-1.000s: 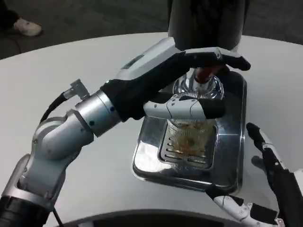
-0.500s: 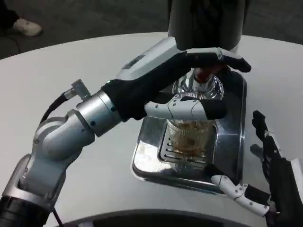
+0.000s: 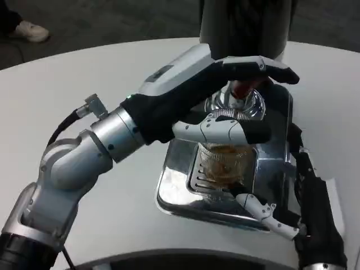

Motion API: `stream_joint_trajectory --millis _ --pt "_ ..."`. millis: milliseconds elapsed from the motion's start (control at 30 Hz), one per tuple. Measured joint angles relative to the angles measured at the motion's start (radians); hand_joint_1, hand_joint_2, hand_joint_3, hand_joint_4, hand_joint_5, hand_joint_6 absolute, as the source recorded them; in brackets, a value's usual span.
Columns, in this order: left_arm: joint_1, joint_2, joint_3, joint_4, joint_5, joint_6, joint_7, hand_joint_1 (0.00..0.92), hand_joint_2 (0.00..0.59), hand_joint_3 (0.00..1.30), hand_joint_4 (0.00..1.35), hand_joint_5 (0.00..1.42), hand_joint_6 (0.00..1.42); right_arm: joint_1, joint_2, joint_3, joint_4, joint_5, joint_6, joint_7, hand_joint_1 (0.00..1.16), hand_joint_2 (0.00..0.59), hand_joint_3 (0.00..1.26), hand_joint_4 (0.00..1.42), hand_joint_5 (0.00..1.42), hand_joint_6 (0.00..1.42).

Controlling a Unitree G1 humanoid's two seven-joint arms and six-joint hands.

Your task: Grasp the cup under the faucet to collect the drink, then remove the cup.

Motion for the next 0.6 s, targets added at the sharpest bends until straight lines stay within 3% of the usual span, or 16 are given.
stream_joint_trajectory --millis 167,600 --pt "0.0 0.0 -0.003 -0.005 0.002 0.0 0.003 0.0 0.069 0.35 0.27 0.31 0.18 -0.064 0.012 0.0 0.05 -0.001 -0.019 -0.034 0.9 0.157 0.04 0.03 0.01 0.12" --pt "0.0 0.0 -0.01 -0.021 0.004 0.005 0.013 0.0 0.069 0.36 0.27 0.32 0.18 -0.127 0.013 0.018 0.143 -0.013 -0.05 -0.092 0.89 0.15 0.04 0.03 0.01 0.13"
